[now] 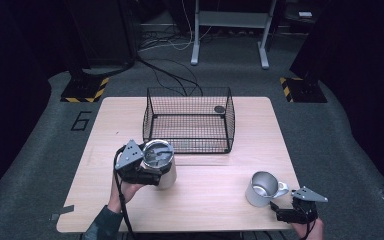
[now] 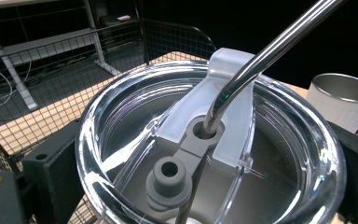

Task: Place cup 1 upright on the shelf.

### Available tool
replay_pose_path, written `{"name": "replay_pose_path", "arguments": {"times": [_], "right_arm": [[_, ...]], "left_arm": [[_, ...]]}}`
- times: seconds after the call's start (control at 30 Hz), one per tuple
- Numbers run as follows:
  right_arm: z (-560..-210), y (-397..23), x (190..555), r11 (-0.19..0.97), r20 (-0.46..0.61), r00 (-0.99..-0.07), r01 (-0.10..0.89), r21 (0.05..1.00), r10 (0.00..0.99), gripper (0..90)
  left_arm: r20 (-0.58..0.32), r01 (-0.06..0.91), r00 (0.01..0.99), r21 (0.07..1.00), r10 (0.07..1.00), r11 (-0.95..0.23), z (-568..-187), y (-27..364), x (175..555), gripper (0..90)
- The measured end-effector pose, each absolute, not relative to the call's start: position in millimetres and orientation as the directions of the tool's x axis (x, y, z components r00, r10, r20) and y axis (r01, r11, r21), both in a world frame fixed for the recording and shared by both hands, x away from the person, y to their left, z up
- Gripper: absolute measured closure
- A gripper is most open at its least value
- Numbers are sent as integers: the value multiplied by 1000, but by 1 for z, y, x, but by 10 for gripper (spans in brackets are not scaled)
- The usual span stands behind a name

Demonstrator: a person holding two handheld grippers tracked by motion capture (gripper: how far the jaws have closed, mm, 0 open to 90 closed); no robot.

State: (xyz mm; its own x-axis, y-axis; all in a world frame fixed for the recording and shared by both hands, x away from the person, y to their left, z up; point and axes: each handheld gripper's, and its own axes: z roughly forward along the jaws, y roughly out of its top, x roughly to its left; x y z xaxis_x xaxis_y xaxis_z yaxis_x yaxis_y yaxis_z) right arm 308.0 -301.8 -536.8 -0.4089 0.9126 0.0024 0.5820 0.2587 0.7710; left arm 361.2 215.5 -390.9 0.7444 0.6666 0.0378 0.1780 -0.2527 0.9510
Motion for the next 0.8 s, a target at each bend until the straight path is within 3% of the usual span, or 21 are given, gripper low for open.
{"name": "replay_pose_path", "arguments": {"times": [0.8], "right_arm": [[-537,-302,308,262,1,-412,580,771,911,8]], "left_arm": [[63,138,784,952,617,-272,-356,210,380,42]]}}
